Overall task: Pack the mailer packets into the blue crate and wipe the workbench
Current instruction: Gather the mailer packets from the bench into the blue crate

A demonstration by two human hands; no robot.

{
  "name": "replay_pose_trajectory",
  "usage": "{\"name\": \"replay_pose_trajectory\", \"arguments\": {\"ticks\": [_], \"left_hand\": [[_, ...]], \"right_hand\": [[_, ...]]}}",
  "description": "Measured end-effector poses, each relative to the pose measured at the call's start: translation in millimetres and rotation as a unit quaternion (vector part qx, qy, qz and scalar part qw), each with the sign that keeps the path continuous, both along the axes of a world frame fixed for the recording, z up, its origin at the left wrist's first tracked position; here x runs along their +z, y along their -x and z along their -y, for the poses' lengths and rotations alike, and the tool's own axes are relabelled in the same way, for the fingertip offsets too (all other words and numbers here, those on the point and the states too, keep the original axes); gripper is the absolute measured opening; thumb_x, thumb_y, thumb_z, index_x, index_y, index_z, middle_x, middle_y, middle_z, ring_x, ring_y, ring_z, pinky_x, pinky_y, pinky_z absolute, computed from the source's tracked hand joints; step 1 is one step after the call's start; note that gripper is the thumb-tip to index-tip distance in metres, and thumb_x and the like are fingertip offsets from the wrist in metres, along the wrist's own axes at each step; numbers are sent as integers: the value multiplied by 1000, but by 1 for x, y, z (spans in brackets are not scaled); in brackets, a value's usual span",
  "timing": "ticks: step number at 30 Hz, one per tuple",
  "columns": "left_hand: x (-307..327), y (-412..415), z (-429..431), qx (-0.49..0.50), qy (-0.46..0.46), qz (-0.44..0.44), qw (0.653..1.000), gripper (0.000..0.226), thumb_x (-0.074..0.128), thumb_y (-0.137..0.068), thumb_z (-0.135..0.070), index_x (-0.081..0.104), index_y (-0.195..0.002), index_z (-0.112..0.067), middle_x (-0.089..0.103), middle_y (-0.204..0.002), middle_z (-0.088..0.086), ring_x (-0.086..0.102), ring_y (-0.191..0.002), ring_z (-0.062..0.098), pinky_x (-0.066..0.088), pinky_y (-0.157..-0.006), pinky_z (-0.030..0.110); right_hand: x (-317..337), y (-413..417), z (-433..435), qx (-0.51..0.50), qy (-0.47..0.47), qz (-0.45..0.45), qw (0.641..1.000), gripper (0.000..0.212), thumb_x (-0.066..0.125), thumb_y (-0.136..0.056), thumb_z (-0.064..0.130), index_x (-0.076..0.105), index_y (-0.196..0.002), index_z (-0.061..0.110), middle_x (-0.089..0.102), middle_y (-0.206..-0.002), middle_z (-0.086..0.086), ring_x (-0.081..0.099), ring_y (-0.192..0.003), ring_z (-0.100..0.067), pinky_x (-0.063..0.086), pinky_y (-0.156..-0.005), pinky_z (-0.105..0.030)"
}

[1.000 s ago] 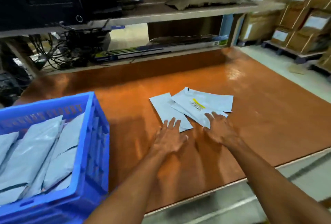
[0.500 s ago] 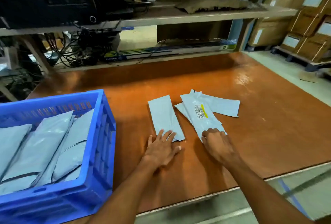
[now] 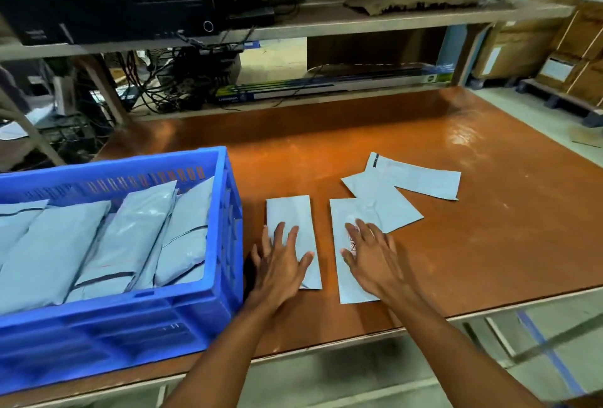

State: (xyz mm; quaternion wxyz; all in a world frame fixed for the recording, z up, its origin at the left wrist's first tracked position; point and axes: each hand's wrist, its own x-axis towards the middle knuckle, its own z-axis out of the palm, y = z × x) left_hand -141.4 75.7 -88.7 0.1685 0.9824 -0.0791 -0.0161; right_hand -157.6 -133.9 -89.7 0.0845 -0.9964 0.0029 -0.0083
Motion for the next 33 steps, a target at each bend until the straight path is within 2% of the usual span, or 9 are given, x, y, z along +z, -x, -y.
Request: {"name": "replay_pose_trajectory", "arguments": {"ticks": [1, 3, 7, 13, 20, 24, 27, 31, 33], "left_hand": [[-3, -4, 3, -2, -18, -41, 999, 70, 28, -95, -67, 11, -155, -36, -2, -164, -7, -10, -150, 28, 6, -118, 59], [-9, -4, 6, -14, -45, -81, 996, 73, 24, -94, -70, 2, -156, -38, -12, -164, -10, -17, -150, 27, 0, -118, 61], [-12, 9, 9, 10, -59, -21, 998, 73, 31, -90, -73, 21, -152, -34, 7, -162, -2, -5, -150, 31, 7, -118, 60], [-26, -2, 13, -13, -50, -12, 999, 71, 22, -94, -70, 1, -155, -40, -13, -164, -6, -16, -149, 33, -5, -118, 54], [-23, 3, 15, -56, -62, 33, 996, 56, 21, -102, -38, 19, -156, -25, 3, -165, 3, -8, -150, 36, 3, -120, 46], [1, 15, 17, -76, -78, 21, 994, 53, 41, -101, -25, 33, -151, -14, 19, -163, 10, 8, -150, 39, 14, -121, 47], [40, 18, 24, -88, -159, 81, 980, 44, 65, -84, -23, 66, -125, -8, 49, -145, 17, 37, -139, 41, 33, -113, 55], [129, 20, 22, -41, -116, 197, 973, 61, 35, -99, -26, 21, -154, -5, 10, -162, 18, 5, -148, 44, 3, -119, 57], [179, 24, 5, -9, -102, 251, 963, 58, 26, -101, -28, 19, -155, -7, 8, -163, 17, 2, -149, 43, -1, -119, 57]], "right_hand": [[-5, -1, -3, 1, 17, -43, 999, 66, 14, -98, 63, 11, -156, 31, 6, -164, 2, 8, -151, -24, 8, -120, -48], [-13, 7, -14, 26, 31, -70, 997, 74, -3, -90, 69, -3, -155, 34, -8, -164, 5, -6, -151, -20, -4, -121, -48], [-18, 24, -24, 43, 14, -20, 999, 74, 1, -88, 74, 10, -154, 41, 1, -164, 8, 2, -151, -20, 3, -121, -47], [-31, 17, -30, 35, 23, -28, 999, 67, 2, -93, 72, -12, -152, 43, -22, -160, 7, -20, -148, -22, -9, -120, -48], [-38, 17, -26, 52, 29, -14, 998, 70, -13, -94, 56, 6, -156, 32, -3, -163, 2, 1, -151, -27, -4, -121, -40], [-28, 17, -21, 64, 5, 10, 998, 100, -33, -81, 59, 24, -154, 21, 12, -160, 0, 17, -149, -27, 3, -121, -36], [10, 13, -25, 29, -56, 79, 995, 65, 3, -102, 45, 32, -151, 15, 21, -159, 1, 23, -148, -25, 13, -119, -36], [92, -9, -50, -5, -223, 208, 952, 52, 20, -104, 39, 27, -153, 22, 25, -160, 2, 14, -150, -16, 14, -121, -39], [142, -18, -79, 35, -265, 271, 925, 48, 25, -107, 34, 29, -152, 19, 26, -159, 2, 15, -149, -13, 15, -121, -37]]}}
